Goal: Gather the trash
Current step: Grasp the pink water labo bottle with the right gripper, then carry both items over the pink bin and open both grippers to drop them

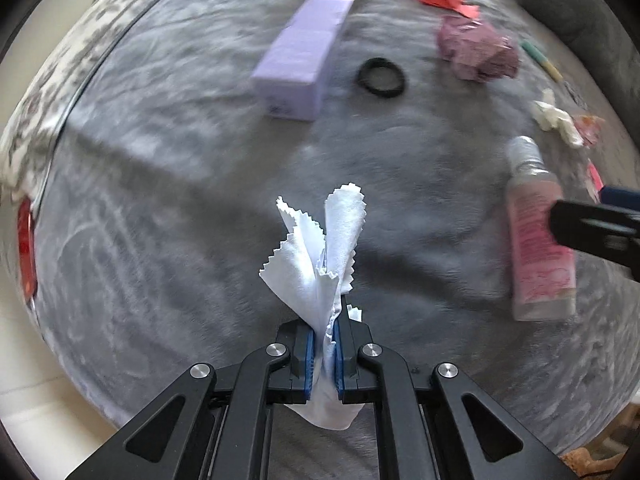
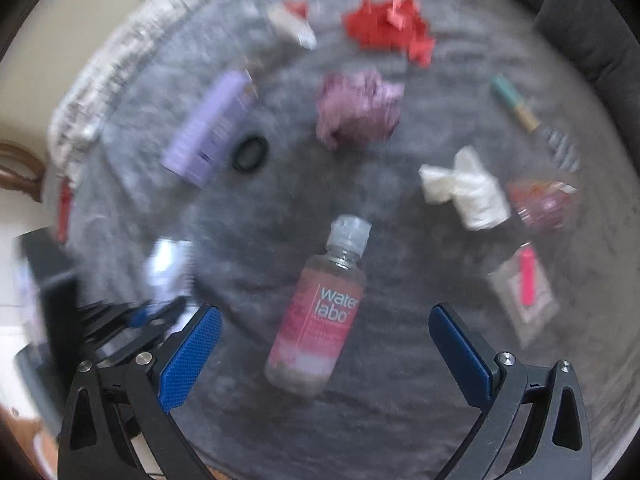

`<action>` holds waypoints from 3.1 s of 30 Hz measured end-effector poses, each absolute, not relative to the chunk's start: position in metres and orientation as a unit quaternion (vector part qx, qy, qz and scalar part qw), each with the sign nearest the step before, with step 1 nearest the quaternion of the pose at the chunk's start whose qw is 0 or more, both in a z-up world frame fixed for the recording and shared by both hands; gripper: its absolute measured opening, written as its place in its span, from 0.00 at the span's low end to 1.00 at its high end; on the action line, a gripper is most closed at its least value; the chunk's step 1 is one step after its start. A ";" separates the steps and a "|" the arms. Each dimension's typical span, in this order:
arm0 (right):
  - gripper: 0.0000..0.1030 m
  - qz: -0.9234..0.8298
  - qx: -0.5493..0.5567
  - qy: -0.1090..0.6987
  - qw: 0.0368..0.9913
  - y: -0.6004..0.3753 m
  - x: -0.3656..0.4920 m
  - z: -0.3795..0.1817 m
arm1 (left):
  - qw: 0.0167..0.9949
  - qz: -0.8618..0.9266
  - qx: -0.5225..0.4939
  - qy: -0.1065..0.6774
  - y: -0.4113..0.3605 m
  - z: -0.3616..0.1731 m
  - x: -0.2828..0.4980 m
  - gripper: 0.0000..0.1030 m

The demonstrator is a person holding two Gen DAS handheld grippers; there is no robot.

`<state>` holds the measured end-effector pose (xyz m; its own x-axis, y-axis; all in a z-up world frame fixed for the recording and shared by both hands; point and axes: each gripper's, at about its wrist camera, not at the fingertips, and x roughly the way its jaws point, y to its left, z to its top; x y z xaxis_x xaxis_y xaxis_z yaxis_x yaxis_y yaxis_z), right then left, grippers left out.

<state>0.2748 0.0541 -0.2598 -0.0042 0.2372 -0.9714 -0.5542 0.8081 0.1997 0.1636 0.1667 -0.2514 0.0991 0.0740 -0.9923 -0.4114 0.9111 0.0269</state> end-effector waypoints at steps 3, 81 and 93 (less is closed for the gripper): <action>0.98 0.261 -0.126 0.678 0.675 0.061 0.281 -0.290 | 0.729 0.170 -0.133 0.650 0.169 -0.247 0.158 0.07; 0.43 0.597 -0.504 0.479 0.399 0.197 -0.180 -0.320 | 0.512 0.501 -0.495 0.493 0.174 -0.437 -0.311 0.87; 0.43 0.618 -0.500 0.486 0.364 0.207 -0.198 -0.355 | 0.492 0.508 -0.492 0.507 0.149 -0.440 -0.343 0.96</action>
<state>-0.1981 0.2073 -0.3554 -0.2347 -0.0353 -0.9714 -0.9357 -0.2626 0.2356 -0.3427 0.1495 -0.4396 -0.0303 0.0016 -0.9995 -0.9995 -0.0021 0.0303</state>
